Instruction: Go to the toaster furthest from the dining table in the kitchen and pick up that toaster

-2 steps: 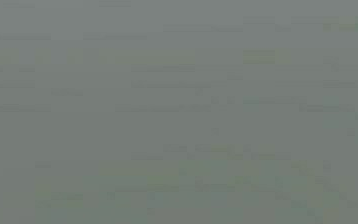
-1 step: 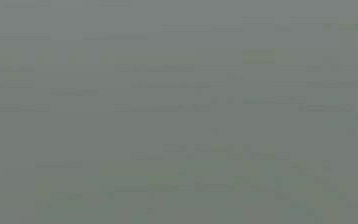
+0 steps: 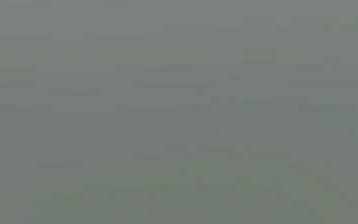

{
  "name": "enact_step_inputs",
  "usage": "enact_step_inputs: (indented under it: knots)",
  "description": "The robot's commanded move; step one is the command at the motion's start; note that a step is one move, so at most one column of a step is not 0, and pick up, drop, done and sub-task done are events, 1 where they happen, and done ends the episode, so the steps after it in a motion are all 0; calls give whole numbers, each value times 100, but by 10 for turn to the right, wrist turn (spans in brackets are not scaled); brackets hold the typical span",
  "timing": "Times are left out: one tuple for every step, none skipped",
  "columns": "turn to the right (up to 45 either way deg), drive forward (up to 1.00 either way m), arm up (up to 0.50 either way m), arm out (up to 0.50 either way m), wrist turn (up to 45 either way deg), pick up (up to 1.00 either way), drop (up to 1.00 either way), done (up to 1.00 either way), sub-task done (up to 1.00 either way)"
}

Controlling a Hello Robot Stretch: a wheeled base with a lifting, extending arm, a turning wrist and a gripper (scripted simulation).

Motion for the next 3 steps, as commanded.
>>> enact_step_inputs:
  knots:
    - [0,0,0,0,180,0,0,0,0]
    - [0,0,0,0,0,100,0,0,0]
    - [0,0,0,0,0,0,0,100,0]
